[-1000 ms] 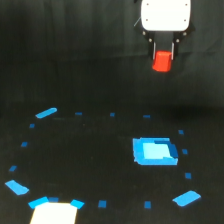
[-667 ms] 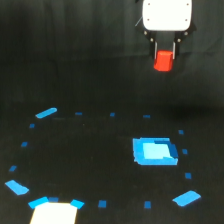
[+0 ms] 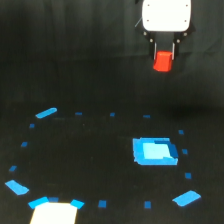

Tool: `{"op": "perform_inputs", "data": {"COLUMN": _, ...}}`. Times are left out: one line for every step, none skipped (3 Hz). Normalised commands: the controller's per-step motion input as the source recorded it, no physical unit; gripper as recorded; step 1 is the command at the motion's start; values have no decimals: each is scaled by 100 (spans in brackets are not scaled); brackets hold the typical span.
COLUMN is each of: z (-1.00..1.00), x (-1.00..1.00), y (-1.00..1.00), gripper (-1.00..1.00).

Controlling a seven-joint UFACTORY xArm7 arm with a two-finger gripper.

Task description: Pick up the red object from the table

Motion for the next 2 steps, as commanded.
{"op": "perform_inputs", "data": {"z": 51, "x": 26, "y": -20, "gripper": -100}}
{"op": "perform_inputs", "data": {"z": 28, "x": 15, "y": -25, "gripper": -100}}
